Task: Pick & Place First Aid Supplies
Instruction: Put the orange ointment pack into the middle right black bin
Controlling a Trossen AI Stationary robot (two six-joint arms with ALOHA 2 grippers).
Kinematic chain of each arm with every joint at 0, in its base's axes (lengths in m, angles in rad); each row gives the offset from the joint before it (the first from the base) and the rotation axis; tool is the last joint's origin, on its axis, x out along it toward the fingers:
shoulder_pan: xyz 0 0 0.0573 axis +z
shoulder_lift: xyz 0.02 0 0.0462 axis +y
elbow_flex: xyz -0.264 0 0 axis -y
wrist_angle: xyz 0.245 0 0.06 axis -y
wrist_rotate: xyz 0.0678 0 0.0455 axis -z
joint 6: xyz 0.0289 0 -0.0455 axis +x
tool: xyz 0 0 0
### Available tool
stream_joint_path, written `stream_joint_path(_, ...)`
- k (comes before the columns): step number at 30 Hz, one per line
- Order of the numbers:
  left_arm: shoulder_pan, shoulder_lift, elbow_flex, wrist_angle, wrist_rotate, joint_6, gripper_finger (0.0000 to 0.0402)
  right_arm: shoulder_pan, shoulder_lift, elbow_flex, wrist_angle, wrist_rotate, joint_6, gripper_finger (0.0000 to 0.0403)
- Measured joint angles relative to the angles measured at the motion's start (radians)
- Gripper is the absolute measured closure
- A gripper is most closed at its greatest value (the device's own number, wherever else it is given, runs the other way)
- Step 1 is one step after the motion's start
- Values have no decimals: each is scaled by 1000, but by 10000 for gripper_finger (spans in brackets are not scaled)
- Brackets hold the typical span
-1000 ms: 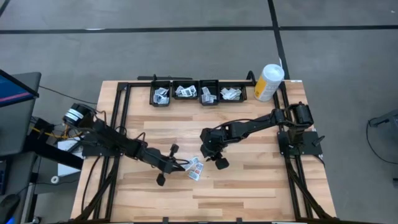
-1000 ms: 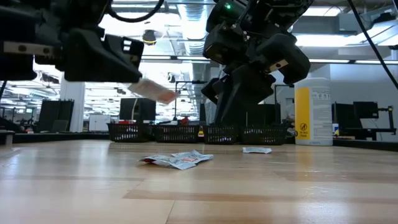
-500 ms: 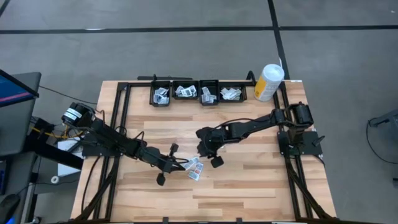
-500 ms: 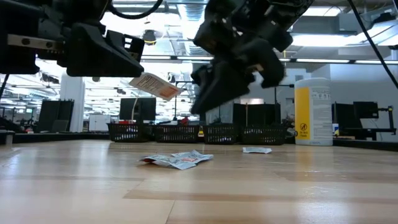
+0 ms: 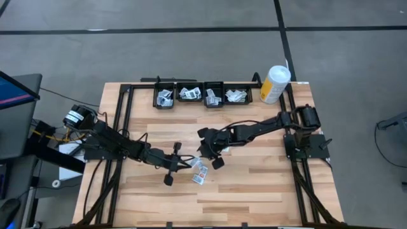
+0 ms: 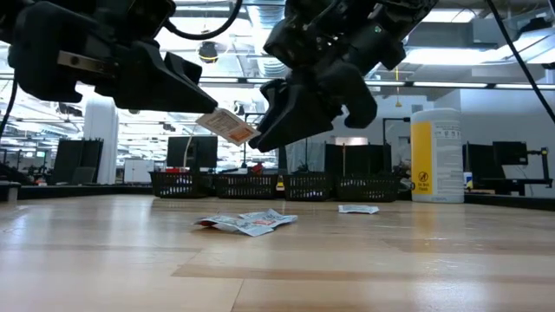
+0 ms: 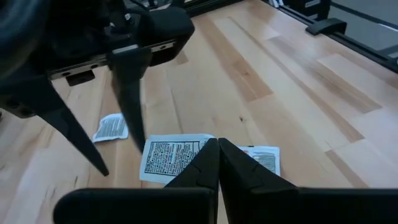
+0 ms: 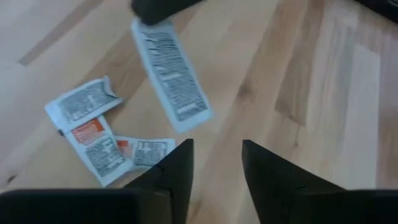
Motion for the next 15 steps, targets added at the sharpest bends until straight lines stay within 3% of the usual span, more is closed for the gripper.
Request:
stream_joint_path(9, 0, 0, 0, 1, 0, 3, 396, 32, 0, 0, 23, 25, -57, 201)
stream_joint_path(15, 17, 0, 0, 4, -5, 3, 396, 35, 0, 0, 70, 35, -83, 185)
